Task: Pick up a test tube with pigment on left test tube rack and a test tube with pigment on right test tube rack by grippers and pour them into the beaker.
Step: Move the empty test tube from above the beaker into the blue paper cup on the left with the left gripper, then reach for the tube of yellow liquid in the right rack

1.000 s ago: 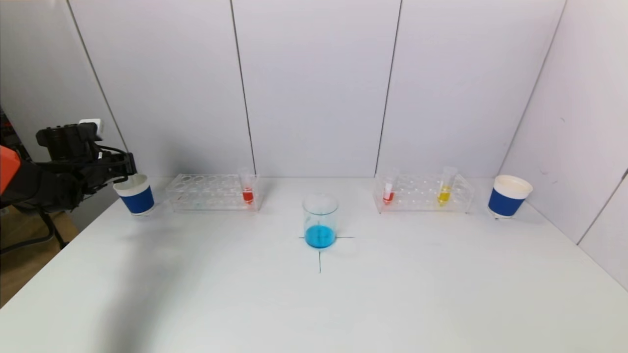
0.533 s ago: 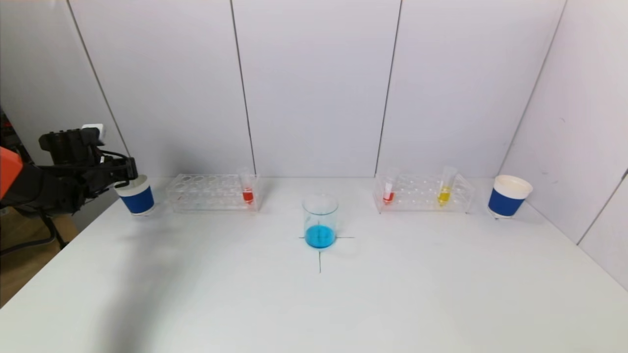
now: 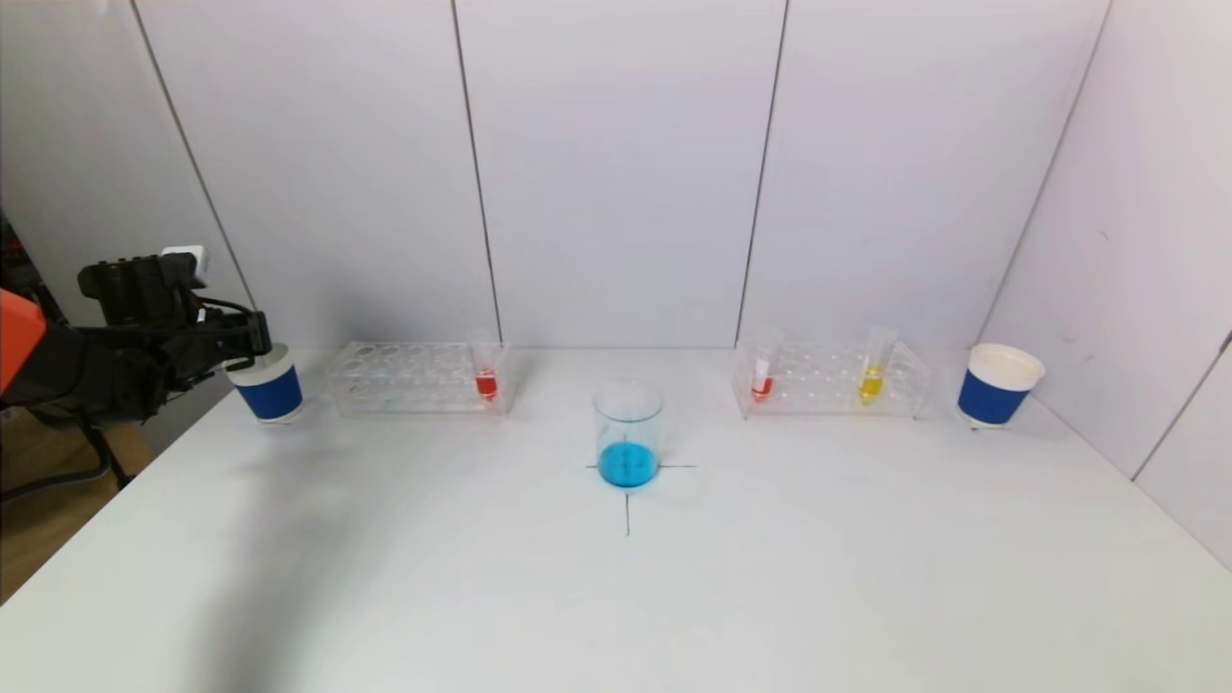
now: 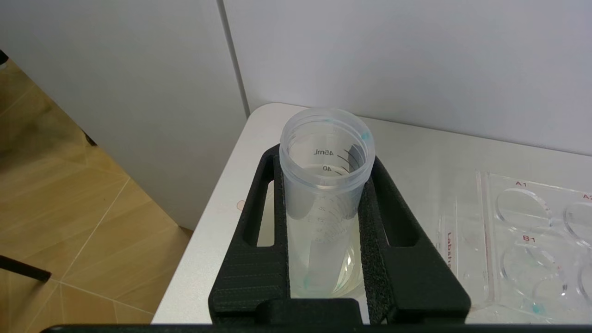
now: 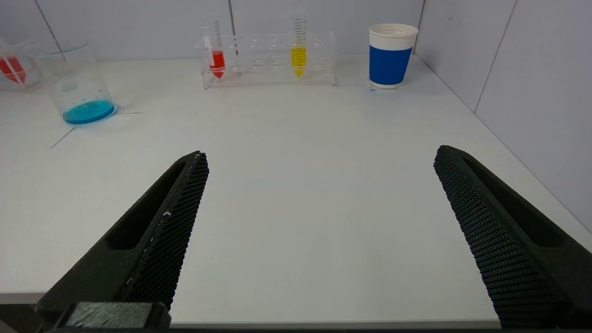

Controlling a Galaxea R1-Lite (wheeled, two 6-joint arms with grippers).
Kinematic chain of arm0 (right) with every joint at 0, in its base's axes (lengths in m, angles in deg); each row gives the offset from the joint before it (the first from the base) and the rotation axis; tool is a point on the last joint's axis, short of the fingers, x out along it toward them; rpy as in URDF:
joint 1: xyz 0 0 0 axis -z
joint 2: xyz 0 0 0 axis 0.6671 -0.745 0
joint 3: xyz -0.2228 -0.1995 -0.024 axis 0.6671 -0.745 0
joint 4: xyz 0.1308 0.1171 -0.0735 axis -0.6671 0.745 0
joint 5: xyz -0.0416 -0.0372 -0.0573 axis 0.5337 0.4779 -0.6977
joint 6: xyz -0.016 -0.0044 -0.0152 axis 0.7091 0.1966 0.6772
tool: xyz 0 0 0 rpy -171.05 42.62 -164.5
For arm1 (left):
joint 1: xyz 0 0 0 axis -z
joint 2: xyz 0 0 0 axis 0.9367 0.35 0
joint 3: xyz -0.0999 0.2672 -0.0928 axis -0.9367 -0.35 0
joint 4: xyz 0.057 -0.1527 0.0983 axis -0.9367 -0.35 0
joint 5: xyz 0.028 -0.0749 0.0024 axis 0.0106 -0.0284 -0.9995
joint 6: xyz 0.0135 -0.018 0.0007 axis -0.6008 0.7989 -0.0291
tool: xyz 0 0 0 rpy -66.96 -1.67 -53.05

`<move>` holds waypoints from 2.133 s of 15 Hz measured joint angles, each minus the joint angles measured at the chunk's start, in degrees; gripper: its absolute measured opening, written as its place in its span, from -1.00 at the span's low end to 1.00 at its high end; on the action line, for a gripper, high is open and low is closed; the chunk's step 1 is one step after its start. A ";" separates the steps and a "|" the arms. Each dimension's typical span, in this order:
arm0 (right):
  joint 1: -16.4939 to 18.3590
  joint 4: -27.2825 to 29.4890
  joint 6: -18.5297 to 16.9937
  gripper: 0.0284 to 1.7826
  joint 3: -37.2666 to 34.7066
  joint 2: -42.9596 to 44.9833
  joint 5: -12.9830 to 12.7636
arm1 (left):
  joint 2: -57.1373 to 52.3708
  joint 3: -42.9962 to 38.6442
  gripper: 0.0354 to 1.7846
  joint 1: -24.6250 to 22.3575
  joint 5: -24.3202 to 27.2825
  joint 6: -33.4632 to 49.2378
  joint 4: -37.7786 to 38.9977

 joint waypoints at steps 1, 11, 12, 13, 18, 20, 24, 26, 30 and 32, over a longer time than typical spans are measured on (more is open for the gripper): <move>0.00 0.00 0.00 0.99 0.00 0.00 0.00 | 0.00 0.00 -0.53 0.00 -0.02 0.00 0.02; 0.00 0.00 0.02 0.99 0.00 0.00 0.00 | -0.27 -0.63 0.18 -0.10 -0.09 0.00 0.02; 0.00 0.00 0.02 0.99 0.00 0.00 0.00 | -0.27 -0.69 0.38 -0.10 -0.09 0.01 0.02; 0.00 0.00 0.02 0.99 0.00 0.00 0.00 | -0.28 -0.74 0.55 -0.13 -0.09 0.01 0.02; 0.00 0.00 0.00 0.99 0.00 0.00 0.00 | -2.21 -0.95 0.98 -0.21 -0.02 0.52 -0.02; 0.00 0.00 0.02 0.99 0.00 0.00 0.00 | -5.18 -1.55 0.98 -0.07 0.02 0.63 -0.33; 0.00 0.00 0.00 0.99 0.00 0.00 0.00 | -15.79 -5.66 0.98 1.13 1.66 0.67 -0.88; 0.00 0.00 0.00 0.99 0.00 0.00 0.00 | -23.08 -10.05 0.98 2.79 1.93 0.54 -1.01; 0.00 0.00 0.00 0.99 0.00 0.00 0.00 | -40.68 -23.16 0.98 8.23 2.04 0.04 -2.28; 0.00 0.00 0.00 0.99 0.00 0.00 0.00 | -50.27 -29.83 0.98 11.78 1.94 -0.02 -5.16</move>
